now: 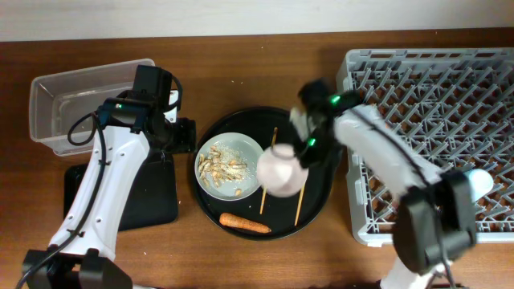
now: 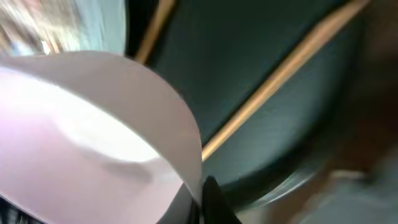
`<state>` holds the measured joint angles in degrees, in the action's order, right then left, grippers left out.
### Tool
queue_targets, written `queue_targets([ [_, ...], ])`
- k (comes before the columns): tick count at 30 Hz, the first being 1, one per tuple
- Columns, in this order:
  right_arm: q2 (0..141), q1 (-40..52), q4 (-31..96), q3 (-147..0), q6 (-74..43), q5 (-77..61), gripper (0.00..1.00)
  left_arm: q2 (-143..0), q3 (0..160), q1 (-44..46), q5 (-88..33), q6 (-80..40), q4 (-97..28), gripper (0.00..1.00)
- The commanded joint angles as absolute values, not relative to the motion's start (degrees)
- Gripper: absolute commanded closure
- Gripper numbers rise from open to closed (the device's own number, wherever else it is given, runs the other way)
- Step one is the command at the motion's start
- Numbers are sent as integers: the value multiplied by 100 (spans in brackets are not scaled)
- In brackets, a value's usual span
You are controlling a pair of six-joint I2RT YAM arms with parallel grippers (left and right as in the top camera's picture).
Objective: Sort waste into correct bins and load items into the dishwasher rack
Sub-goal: 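Grasp the white bowl with the right gripper and set it in the rack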
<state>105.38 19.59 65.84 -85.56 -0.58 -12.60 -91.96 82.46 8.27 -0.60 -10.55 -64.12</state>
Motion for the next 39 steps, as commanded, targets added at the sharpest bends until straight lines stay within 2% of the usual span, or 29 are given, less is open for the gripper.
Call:
queue_targets([
  [1, 9585, 1199, 6576, -9710, -45, 56, 96, -9094, 8276, 808, -19, -1127, -6414, 27],
  [3, 9367, 696, 6326, -10112, 56, 993, 96, -9094, 8276, 808, -19, -1127, -6414, 26],
  [7, 9413, -408, 4921, -10138, 362, 3175, 96, -9094, 8276, 808, -19, -1127, -6401, 21],
  [10, 9835, -1007, 3966, -10136, 364, 4692, 96, -9094, 8276, 808, -21, -1127, -6394, 21],
  [13, 10731, -1363, 3148, -10136, 364, 6849, 96, -9094, 8276, 808, -21, -1127, -6394, 21],
  [17, 11738, -1535, 3236, -10136, 202, 6965, 96, -9094, 8276, 808, -23, -1127, -6394, 21],
  [19, 12027, -1503, 3544, -10136, -257, 6834, 96, -9094, 8276, 808, -23, -1129, -6396, 20],
  [24, 12239, -1472, 4700, -10116, -1356, 5205, 96, -9094, 8276, 808, -23, -1129, -6394, 20],
  [29, 12180, -1238, 5885, -10119, -1457, 4080, 94, -9094, 8276, 808, -25, -1129, -6394, 20],
  [30, 12105, -1232, 6012, -10119, -1566, 4047, 91, -9094, 8276, 808, -25, -1129, -6396, 20],
  [33, 11493, -1238, 6300, -10143, -1660, 3516, 68, -9094, 8276, 808, -45, -1127, -6396, 13],
  [35, 10868, -1201, 6462, -10210, -1656, 2805, 54, -9094, 8276, 808, -43, -1127, -6396, 13],
  [36, 10565, -1160, 6573, -10213, -1632, 2106, 50, -9094, 8276, 808, -43, -1127, -6394, 5],
  [38, 10119, -954, 6858, -10213, -1122, 86, 47, -9094, 8276, 808, -40, -1127, -6392, 3],
  [39, 10033, -775, 7054, -10213, -1079, -381, 47, -9094, 8276, 808, -40, -1127, -6392, 3],
])
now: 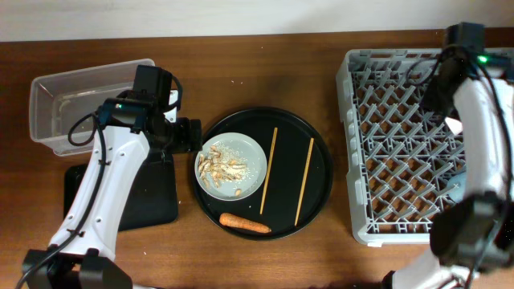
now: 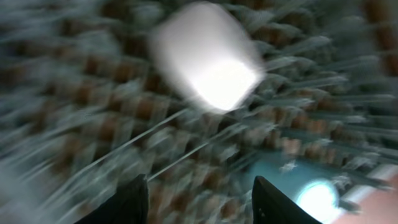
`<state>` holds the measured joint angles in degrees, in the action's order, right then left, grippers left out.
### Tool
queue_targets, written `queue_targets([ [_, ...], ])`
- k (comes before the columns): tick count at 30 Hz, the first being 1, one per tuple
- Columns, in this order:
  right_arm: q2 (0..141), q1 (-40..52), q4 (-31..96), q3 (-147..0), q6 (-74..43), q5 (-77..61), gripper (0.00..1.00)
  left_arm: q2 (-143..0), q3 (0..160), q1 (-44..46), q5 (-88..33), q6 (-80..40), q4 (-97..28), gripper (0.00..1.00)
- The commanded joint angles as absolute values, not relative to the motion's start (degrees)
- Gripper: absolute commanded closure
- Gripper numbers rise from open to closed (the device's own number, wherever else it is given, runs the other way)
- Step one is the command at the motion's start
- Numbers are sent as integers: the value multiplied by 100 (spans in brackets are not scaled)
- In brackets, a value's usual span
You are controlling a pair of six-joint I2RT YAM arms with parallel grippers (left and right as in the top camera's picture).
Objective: Sort waste into correct bins and load items into the dishwasher rack
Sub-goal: 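Grasp the white bowl with the right gripper and set it in the rack, then pick a chopstick with the right gripper and stand it in the rack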
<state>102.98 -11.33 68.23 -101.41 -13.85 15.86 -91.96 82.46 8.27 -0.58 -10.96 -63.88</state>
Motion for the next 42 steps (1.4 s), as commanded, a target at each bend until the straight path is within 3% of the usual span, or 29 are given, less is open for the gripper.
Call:
queue_targets([
  [1, 10009, -421, 7387, -10213, -1079, -657, 45, -9094, 8276, 808, -43, -1127, -6392, 3],
  [4, 10099, 926, 7758, -9996, -1695, -690, 39, -9094, 8276, 808, -43, -1127, -6392, 3],
  [9, 10110, 2257, 6313, -8213, -3546, -558, 39, -9094, 8276, 808, -43, -1127, -6396, 3],
  [12, 10138, 2519, 5133, -6984, -4025, -298, 41, -9094, 8276, 808, -43, -1127, -6394, 3],
  [18, 10995, 2600, 4923, -6692, -4141, -301, 42, -9094, 8276, 808, -43, -1127, -6396, 3],
  [20, 11146, 2665, 4912, -6692, -4141, -320, 48, -9094, 8276, 808, -43, -1127, -6396, 3],
  [21, 11146, 2696, 4899, -6692, -4141, -322, 69, -9094, 8276, 808, -43, -1127, -6396, 3],
  [23, 11146, 2700, 4899, -6692, -4141, -327, 92, -9094, 8276, 808, -43, -1127, -6396, 3],
  [26, 11142, 2700, 4838, -6718, -4130, -434, 96, -9094, 8276, 808, -43, -1127, -6396, 3],
  [33, 10335, 2499, 5658, -7883, -2821, -209, 96, -9094, 8276, 808, -43, -1127, -6396, 3],
  [36, 9730, 1806, 6364, -8532, -1667, 49, 96, -9094, 8276, 808, -43, -1127, -6396, 3],
  [42, 9738, 314, 6971, -8350, -51, 5, 96, -9094, 8276, 808, -43, -1127, -6394, 3],
])
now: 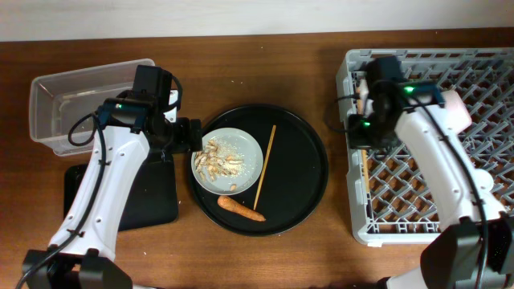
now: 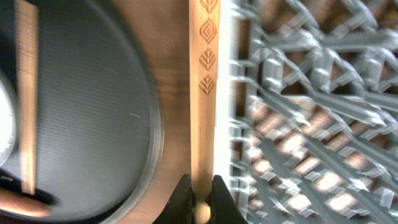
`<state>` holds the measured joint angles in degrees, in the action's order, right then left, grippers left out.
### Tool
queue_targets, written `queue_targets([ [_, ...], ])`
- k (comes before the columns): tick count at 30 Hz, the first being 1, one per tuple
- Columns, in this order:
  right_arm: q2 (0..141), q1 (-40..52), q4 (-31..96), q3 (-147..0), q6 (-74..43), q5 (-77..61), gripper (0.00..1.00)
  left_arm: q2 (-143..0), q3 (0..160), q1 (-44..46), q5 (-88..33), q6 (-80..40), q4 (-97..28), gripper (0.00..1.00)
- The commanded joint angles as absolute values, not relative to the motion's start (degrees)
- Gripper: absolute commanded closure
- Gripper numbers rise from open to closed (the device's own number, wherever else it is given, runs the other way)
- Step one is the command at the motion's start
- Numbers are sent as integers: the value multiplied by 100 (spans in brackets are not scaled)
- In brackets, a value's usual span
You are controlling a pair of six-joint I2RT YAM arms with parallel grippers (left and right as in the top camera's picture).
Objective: Sort waste into correct bins and load items into the dishwasher rack
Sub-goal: 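Pick a chopstick with the right gripper and stand it in the rack, then pick the second chopstick with the right gripper and place it in the rack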
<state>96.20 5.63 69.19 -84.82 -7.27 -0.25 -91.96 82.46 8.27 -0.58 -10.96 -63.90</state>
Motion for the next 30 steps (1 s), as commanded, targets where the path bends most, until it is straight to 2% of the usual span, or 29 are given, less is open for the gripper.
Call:
queue_targets([
  [1, 9791, 176, 6952, -8211, -38, 36, 96, -9094, 8276, 808, -43, -1127, -6394, 3],
  [5, 9804, 75, 6836, -7940, -38, 23, 95, -9094, 8276, 808, -43, -1127, -6394, 3],
  [6, 9804, 113, 6814, -7940, -40, 5, 67, -9094, 8276, 808, -45, -1127, -6394, 3],
  [7, 9804, 117, 6810, -7940, -40, 5, 59, -9094, 8276, 808, -43, -1127, -6394, 3],
  [11, 9749, 117, 6960, -8224, -502, 10, 47, -9094, 8276, 808, -43, -1127, -6394, 3],
  [14, 9640, 309, 7227, -8930, -786, -432, 46, -9094, 8276, 808, -43, -1127, -6394, 2],
  [17, 9666, 1214, 7004, -9139, -1288, -843, 43, -9094, 8276, 808, -40, -1127, -6394, 1],
  [18, 9780, 1699, 6757, -9139, -1522, -838, 39, -9094, 8276, 808, -38, -1127, -6394, 1],
  [20, 10175, 2390, 6178, -9139, -2263, -709, 37, -9094, 8276, 808, -40, -1127, -6396, 1],
  [25, 11336, 3089, 4952, -9142, -3756, 58, 37, -9094, 8276, 808, -40, -1127, -6431, 1],
  [30, 12261, 3256, 4580, -9142, -4252, 462, 38, -9094, 8276, 808, -40, -1127, -6436, 1],
])
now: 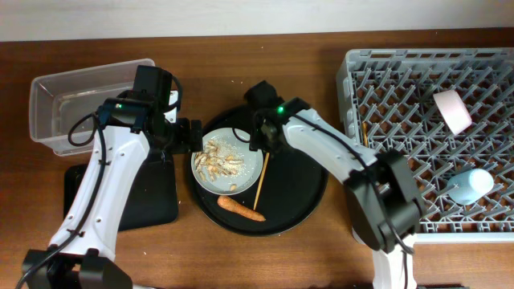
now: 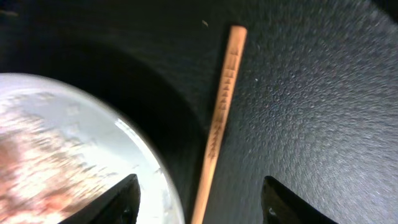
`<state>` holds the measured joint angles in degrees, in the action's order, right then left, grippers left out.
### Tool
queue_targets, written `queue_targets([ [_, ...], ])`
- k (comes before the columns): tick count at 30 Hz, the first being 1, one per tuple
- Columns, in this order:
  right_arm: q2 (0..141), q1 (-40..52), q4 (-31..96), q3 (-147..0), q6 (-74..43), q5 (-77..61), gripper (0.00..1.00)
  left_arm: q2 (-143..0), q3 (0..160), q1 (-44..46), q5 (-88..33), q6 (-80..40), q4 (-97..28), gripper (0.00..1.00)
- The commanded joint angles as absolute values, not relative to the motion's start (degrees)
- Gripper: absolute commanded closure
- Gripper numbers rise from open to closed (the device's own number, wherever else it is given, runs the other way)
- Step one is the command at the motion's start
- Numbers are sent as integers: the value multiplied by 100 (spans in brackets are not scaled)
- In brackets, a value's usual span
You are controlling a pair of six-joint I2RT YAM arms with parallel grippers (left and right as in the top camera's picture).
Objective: Sort waste into correct bins and load items into the dishwasher rack
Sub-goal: 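Pick the second chopstick with the right gripper and place it in the rack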
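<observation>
My right gripper (image 1: 261, 138) hangs open low over the black round tray (image 1: 309, 189), its fingers (image 2: 122, 200) either side of a wooden chopstick (image 2: 219, 127) that lies on the tray beside the white plate of food scraps (image 1: 226, 160). A carrot (image 1: 237, 209) lies at the tray's front. In the grey dishwasher rack (image 1: 418, 72) sit a second chopstick (image 1: 363, 132), a pink cup (image 1: 452, 111) and a pale blue cup (image 1: 471, 185). My left gripper (image 1: 183, 135) rests at the plate's left rim; its jaws are hidden from view.
A clear plastic bin (image 1: 80, 100) stands at the back left. A black bin (image 1: 148, 193) lies below it under my left arm. The rack fills the right side of the table.
My right gripper was shut on a chopstick at the rack's left edge. That chopstick now lies in the rack, and the gripper is open over the other chopstick on the tray.
My right gripper first held the pink cup over the tray, where two chopsticks lay. Then it was open over the rack with the cup in it. Later it held one chopstick at the rack. Now it is back over the tray. The left arm stayed put.
</observation>
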<state>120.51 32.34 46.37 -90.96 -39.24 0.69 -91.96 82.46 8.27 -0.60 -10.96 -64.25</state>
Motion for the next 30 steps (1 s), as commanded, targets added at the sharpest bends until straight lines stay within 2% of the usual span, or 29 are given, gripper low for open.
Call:
queue_targets([
  [1, 12322, 3256, 4556, -9139, -4254, 593, 39, -9094, 8276, 808, -40, -1127, -6434, 1],
  [7, 12337, 3256, 4519, -9177, -4289, 661, 39, -9094, 8276, 808, -40, -1127, -6431, 1],
  [13, 12250, 2971, 5317, -10449, -3793, 690, 39, -9094, 8276, 808, -43, -1127, -6434, 1],
  [17, 12425, 2576, 5378, -10189, -3839, 172, 43, -9094, 8276, 808, -43, -1127, -6431, 1],
  [25, 13207, 2950, 5642, -10141, -3839, -99, 44, -9094, 8276, 808, -43, -1127, -6436, 1],
  [26, 13207, 2971, 5734, -10141, -3841, -84, 49, -9094, 8276, 808, -43, -1127, -6434, 1],
  [29, 13216, 2971, 5940, -10141, -3839, -86, 85, -9094, 8276, 808, -45, -1127, -6440, 1],
  [30, 13218, 2961, 5940, -10141, -3837, -91, 94, -9094, 8276, 808, -56, -1127, -6440, 1],
])
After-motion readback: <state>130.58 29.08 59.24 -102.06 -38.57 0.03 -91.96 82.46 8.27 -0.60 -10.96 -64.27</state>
